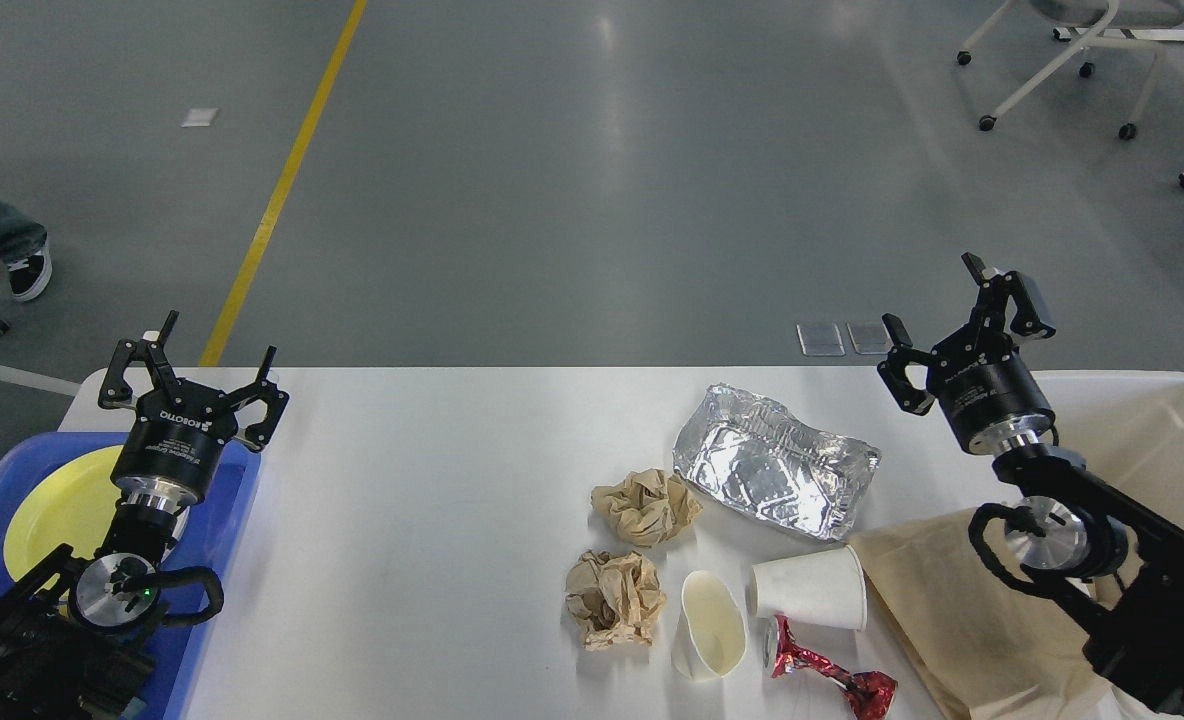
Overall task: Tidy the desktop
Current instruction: 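Raise the right gripper up and away from the bin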
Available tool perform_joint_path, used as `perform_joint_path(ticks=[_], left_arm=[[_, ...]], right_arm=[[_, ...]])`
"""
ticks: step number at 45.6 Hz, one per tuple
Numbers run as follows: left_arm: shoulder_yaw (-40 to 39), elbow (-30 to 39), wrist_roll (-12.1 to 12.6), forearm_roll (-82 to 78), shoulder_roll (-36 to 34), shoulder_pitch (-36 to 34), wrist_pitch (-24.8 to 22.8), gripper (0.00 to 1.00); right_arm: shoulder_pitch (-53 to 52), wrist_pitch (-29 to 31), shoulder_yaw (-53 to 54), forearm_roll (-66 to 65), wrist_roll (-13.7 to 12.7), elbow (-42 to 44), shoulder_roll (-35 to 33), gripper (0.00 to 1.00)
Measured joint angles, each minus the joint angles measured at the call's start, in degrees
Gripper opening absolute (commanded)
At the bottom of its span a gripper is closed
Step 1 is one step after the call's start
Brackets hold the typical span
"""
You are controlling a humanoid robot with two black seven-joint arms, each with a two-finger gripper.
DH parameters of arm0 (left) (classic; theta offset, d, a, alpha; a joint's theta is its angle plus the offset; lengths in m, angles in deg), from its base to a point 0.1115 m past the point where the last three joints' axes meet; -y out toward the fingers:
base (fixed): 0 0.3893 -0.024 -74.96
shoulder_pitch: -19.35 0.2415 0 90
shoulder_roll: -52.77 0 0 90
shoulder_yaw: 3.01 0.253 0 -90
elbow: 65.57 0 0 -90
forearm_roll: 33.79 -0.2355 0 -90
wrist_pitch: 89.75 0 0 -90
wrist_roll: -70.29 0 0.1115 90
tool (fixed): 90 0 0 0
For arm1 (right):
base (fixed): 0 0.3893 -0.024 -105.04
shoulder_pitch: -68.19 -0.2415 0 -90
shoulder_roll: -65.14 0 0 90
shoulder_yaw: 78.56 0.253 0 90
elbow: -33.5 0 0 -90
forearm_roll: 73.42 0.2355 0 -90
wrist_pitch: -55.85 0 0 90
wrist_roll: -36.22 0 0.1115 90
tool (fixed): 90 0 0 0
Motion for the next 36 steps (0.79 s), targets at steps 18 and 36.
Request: perform_joint_path(ticks=[18,36], left_arm=[[0.0,0.0,0.08,0.0,0.0,0.0,0.0,0.96],[0.0,0.0,0.09,0.0,0.0,0.0,0.0,0.96]], right_arm=[[-42.8,15.17,-61.03,0.25,0.01,-0.12,-10.58,1.0],[-78.33,37.63,-106.36,0.12,-0.66,-2.41,7.63,1.0]])
